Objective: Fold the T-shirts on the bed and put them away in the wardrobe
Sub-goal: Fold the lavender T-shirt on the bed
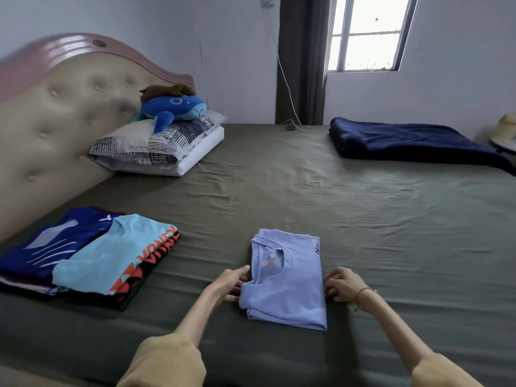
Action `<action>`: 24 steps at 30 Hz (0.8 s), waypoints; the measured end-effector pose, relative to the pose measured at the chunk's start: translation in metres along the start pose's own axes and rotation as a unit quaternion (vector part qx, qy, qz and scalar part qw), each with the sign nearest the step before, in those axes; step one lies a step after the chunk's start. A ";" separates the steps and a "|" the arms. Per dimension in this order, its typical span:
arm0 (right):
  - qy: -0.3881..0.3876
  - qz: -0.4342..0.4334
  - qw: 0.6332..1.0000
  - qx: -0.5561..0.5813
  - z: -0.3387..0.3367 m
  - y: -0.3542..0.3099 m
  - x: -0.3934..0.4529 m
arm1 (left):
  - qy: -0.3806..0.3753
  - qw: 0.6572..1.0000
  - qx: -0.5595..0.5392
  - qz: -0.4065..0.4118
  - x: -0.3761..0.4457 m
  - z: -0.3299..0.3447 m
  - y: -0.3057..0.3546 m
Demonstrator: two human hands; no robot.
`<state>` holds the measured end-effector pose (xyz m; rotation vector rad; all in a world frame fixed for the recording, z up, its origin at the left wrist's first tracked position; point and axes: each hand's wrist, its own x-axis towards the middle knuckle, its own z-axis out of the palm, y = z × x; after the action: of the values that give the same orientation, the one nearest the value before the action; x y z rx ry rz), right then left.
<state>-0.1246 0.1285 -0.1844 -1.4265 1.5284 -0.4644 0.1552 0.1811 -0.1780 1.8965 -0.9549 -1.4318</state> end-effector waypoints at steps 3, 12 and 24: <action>0.006 0.054 0.993 0.107 0.014 -0.006 0.005 | -0.022 0.999 0.041 0.007 0.002 0.011 0.006; -0.029 0.100 0.974 0.199 0.029 -0.025 0.022 | -0.068 0.995 0.068 0.017 0.015 0.031 0.015; -0.018 0.107 0.937 0.332 0.074 -0.049 0.036 | -0.101 0.990 0.095 -0.029 -0.002 -0.083 -0.031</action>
<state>-0.0314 0.1076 -0.1938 -0.7319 1.2983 -0.7298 0.2408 0.2031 -0.1795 1.9553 -1.1779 -1.6415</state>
